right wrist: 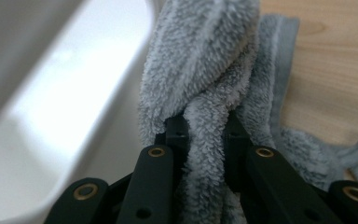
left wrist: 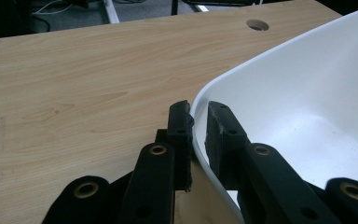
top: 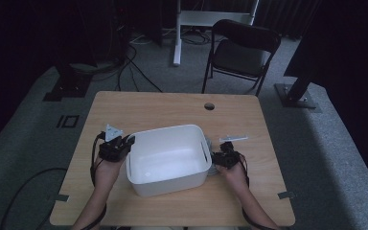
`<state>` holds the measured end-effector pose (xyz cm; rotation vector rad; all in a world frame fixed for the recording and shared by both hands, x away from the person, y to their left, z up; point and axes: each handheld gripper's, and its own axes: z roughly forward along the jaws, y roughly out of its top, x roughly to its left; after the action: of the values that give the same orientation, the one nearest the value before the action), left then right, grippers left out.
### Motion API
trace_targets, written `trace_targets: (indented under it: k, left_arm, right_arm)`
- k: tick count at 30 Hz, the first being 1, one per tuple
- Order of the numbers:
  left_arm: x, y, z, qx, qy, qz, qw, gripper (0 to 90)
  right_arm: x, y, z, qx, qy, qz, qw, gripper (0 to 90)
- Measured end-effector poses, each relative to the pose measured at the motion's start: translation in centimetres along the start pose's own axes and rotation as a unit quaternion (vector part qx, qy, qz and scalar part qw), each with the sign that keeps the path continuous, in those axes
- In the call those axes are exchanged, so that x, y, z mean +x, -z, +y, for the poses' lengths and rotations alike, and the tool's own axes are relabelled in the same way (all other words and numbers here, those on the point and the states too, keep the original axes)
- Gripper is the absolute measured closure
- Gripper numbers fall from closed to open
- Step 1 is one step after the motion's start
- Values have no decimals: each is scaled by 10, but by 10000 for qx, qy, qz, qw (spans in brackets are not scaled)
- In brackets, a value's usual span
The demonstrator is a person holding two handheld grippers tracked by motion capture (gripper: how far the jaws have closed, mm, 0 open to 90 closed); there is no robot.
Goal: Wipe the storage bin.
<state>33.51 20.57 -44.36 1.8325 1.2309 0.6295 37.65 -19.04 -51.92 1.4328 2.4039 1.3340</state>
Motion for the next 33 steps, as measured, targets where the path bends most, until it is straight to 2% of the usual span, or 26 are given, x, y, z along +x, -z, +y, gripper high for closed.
trace_targets:
  k: [5, 7, 8, 13, 18, 22, 25, 28, 30, 33]
  left_arm:
    - [0, 0, 0, 13, -19, -25, 10000, 798]
    - [0, 0, 1, 19, -27, -33, 10000, 798]
    - [0, 0, 1, 27, -39, -34, 10000, 798]
    - [-1, -1, 1, 49, -37, 9, 10000, 798]
    - [-1, -1, 1, 49, -34, 15, 10000, 798]
    - [-1, -1, 1, 35, -20, -2, 10000, 798]
    - [0, -1, 1, 27, -12, -27, 10000, 798]
    - [0, -1, 1, 37, -14, -41, 10000, 798]
    - [0, -1, 1, 42, -23, -50, 10000, 798]
    - [0, -1, 1, 44, -20, -53, 10000, 798]
  right_arm:
    - [1, 14, 15, -357, -28, 117, 9993, 783]
    - [3, 15, 19, -376, 8, 102, 9992, 783]
    - [4, 13, 21, -326, 72, 65, 9994, 783]
    - [2, 8, 21, -250, 66, 58, 9996, 785]
    - [-4, -9, 10, 13, -19, 3, 10000, 785]
    - [-7, -13, 6, 59, -65, 24, 10000, 784]
    - [-7, -10, 9, 78, -7, -9, 10000, 784]
    - [-9, -3, 14, -108, -134, 133, 9998, 782]
    - [-7, 4, 25, -308, -123, 172, 9993, 782]
    - [-6, 9, 33, -429, -88, 193, 9989, 782]
